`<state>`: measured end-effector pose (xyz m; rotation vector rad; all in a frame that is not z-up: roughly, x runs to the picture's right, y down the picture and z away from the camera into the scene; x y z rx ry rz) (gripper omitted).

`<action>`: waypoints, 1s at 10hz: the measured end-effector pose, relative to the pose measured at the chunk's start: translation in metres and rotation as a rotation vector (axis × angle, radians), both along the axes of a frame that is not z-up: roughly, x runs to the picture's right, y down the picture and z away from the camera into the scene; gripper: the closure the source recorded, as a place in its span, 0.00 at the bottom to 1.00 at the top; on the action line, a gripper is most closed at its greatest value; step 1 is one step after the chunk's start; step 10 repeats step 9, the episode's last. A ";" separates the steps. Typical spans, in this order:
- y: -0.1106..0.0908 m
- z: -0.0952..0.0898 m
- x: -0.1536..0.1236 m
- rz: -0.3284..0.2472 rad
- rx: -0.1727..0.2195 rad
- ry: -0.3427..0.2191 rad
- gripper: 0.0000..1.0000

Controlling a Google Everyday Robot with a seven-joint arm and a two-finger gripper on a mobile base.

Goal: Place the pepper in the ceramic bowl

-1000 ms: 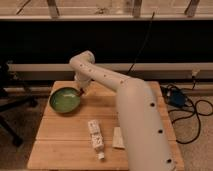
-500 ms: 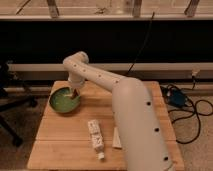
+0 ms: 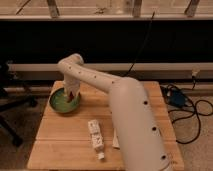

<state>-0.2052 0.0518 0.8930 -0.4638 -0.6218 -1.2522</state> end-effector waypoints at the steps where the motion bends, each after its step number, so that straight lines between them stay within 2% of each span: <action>1: 0.003 -0.001 -0.003 -0.011 0.002 -0.008 0.20; 3: 0.009 -0.006 -0.012 -0.040 0.012 -0.032 0.20; 6: 0.008 -0.013 -0.017 -0.053 0.031 -0.047 0.20; 9: -0.007 -0.007 -0.005 0.007 0.028 -0.025 0.20; 10: -0.007 -0.007 -0.005 0.007 0.028 -0.025 0.20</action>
